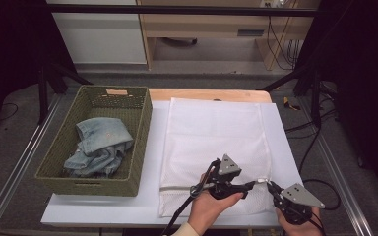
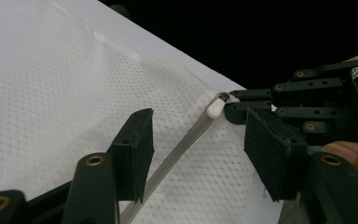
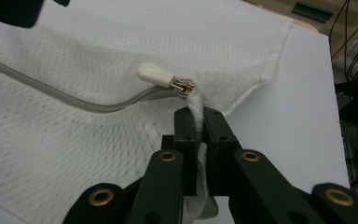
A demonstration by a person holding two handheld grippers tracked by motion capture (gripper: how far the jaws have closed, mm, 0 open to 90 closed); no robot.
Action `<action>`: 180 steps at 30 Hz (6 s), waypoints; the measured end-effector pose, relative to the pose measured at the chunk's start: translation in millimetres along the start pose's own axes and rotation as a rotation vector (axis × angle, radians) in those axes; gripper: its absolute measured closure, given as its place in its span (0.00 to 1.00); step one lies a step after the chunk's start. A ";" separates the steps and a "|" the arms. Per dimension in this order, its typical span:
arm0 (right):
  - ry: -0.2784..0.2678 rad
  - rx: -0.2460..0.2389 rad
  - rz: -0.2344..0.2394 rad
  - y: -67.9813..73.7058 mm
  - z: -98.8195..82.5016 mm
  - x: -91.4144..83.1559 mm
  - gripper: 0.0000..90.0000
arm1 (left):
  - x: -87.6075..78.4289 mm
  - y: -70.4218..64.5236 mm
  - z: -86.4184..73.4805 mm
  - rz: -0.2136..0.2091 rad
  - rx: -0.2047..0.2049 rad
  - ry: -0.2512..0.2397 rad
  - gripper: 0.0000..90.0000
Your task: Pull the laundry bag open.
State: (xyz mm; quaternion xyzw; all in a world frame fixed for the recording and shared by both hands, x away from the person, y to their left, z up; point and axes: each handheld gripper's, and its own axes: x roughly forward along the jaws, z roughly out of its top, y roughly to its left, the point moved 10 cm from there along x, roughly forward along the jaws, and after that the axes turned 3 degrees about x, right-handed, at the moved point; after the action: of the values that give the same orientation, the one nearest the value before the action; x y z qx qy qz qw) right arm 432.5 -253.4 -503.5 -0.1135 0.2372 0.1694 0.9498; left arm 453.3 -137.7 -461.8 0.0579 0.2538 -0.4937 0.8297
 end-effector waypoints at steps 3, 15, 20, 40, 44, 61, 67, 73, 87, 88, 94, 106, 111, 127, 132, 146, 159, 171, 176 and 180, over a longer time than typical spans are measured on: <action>-0.002 0.006 0.001 0.5 0.6 -0.4 0.95 | 5.0 -4.1 2.7 -0.005 -0.006 -0.002 0.52; -0.002 0.004 -0.001 0.6 0.5 -0.5 0.95 | 13.9 -16.4 14.2 -0.036 -0.049 -0.003 0.66; -0.001 0.002 -0.001 0.3 0.2 -0.3 0.95 | 16.2 -12.9 16.1 -0.052 -0.081 -0.005 0.69; 0.004 -0.011 -0.001 1.1 -0.3 0.3 0.95 | 37.1 -8.6 -5.6 -0.141 -0.145 0.070 0.70; 0.007 -0.012 0.000 1.7 -0.6 0.4 0.95 | 40.3 -8.6 -8.7 -0.153 -0.148 0.083 0.70; 0.015 -0.022 0.001 2.9 -1.7 1.5 0.94 | 46.9 -11.6 -8.7 -0.209 -0.199 0.066 0.79; 0.020 -0.021 0.004 3.4 -2.4 1.7 0.94 | 48.2 -10.0 -9.0 -0.208 -0.216 0.068 0.84; 0.024 -0.019 0.005 3.4 -3.0 1.9 0.94 | 49.5 -10.1 -9.0 -0.200 -0.216 0.061 0.89; 0.042 -0.017 -0.002 1.5 -5.9 2.7 0.95 | 52.5 -15.2 -8.1 -0.179 -0.229 0.049 0.93; 0.042 -0.017 -0.002 1.5 -5.9 2.9 0.95 | 52.8 -15.4 -8.1 -0.178 -0.230 0.048 0.93; 0.043 -0.019 0.006 3.9 -5.6 3.4 0.95 | 54.7 -14.9 -7.4 -0.162 -0.234 0.039 0.93; 0.049 -0.016 0.003 2.9 -6.7 3.6 0.95 | 55.2 -18.1 -9.2 -0.138 -0.204 0.052 0.95; 0.051 -0.004 0.004 3.0 -6.6 3.3 0.95 | 54.8 -18.7 -8.9 -0.127 -0.205 0.050 0.95; 0.052 0.035 0.011 0.6 -6.7 2.3 0.95 | 55.7 -21.8 -9.5 -0.093 -0.192 0.021 0.96; 0.054 0.040 0.005 -0.1 -6.1 1.5 0.95 | 56.2 -23.7 -9.6 -0.066 -0.191 -0.001 0.96; 0.073 0.059 -0.007 -1.8 -6.3 -1.0 0.96 | 58.4 -26.3 -11.5 -0.032 -0.209 -0.020 0.96; 0.114 0.077 -0.007 -3.8 -13.2 0.8 0.97 | 61.6 -16.5 -24.8 0.040 -0.177 -0.006 0.96; 0.117 0.086 0.014 -1.6 -14.4 0.0 0.97 | 55.7 -10.2 -33.7 0.070 -0.162 -0.005 0.96; 0.116 0.103 0.018 -2.6 -14.5 -0.8 0.97 | 53.5 -5.7 -36.7 0.079 -0.161 -0.002 0.96; 0.129 0.107 0.021 -2.0 -16.6 -0.3 0.97 | 52.5 -3.2 -41.9 0.085 -0.163 0.006 0.96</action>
State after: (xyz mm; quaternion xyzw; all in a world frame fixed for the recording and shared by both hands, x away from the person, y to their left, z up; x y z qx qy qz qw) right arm 426.2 -260.2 -517.3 -0.0709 0.3077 0.1589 0.9354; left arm 455.5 -166.2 -522.6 0.0025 0.2928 -0.4358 0.8511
